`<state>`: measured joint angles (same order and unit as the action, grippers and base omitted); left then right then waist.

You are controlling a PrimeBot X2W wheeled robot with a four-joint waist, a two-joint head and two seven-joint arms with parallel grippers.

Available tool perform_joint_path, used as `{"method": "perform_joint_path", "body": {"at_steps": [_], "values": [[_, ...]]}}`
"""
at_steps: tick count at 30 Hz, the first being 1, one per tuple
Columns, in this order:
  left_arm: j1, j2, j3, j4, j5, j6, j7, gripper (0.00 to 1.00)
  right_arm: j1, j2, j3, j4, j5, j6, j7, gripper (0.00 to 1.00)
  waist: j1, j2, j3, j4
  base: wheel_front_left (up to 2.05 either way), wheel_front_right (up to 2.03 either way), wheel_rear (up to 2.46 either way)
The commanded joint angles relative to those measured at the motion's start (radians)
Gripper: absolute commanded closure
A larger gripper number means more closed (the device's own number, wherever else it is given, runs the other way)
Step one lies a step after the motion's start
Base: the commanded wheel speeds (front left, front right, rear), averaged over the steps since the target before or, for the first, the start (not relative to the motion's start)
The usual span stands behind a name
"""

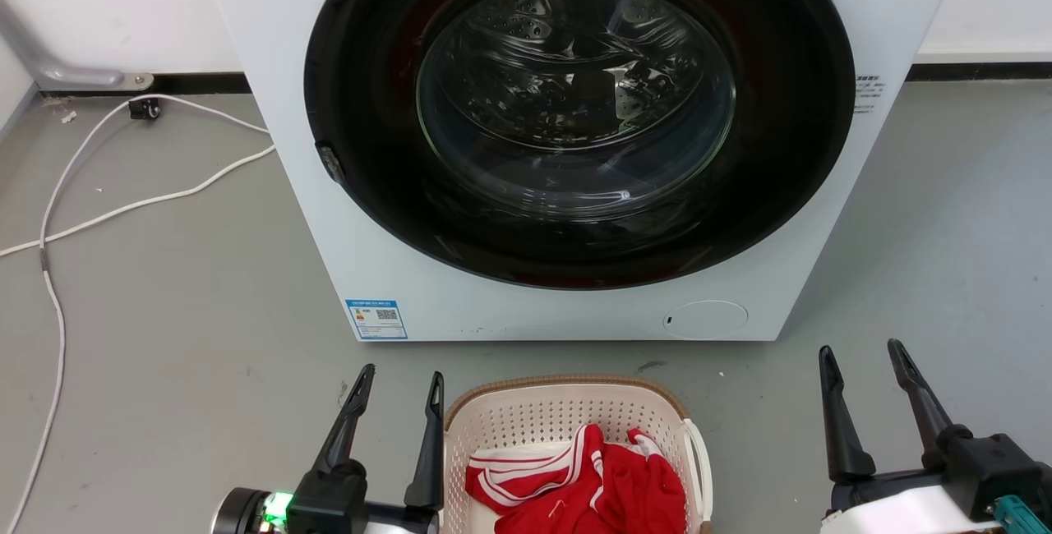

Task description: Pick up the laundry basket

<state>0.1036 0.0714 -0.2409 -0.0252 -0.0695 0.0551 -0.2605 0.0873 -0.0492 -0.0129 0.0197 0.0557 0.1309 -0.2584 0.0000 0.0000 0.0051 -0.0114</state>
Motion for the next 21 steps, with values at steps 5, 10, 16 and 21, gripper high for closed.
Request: {"method": "perform_joint_path", "body": {"at_steps": [5, 10, 16, 21], "values": [[0.014, -0.012, 0.020, 0.005, 0.009, -0.020, -0.005, 0.00, 0.013, -0.002, 0.002, -0.002, 0.000, 0.000, -0.006, 0.00, 0.0000, 0.0000, 0.000, -0.001, 0.00, 0.00, 0.00], [0.015, -0.016, 0.027, 0.007, 0.012, -0.025, -0.005, 0.00, 0.014, -0.002, 0.001, -0.001, 0.003, 0.000, -0.007, 0.00, 0.0000, 0.0000, -0.001, 0.000, 0.00, 0.00, 0.00], [0.015, -0.020, 0.039, 0.003, 0.003, -0.026, -0.005, 0.00, 0.009, -0.002, -0.001, 0.002, 0.014, 0.000, -0.007, 0.00, 0.0000, 0.0000, 0.002, -0.002, 0.00, 0.00, 0.00], [0.002, -0.021, 0.045, 0.022, 0.011, -0.016, -0.005, 0.00, -0.005, -0.002, 0.000, 0.005, 0.002, 0.000, -0.004, 0.00, 0.0000, 0.0000, 0.030, -0.008, 0.00, 0.00, 0.00]]}}
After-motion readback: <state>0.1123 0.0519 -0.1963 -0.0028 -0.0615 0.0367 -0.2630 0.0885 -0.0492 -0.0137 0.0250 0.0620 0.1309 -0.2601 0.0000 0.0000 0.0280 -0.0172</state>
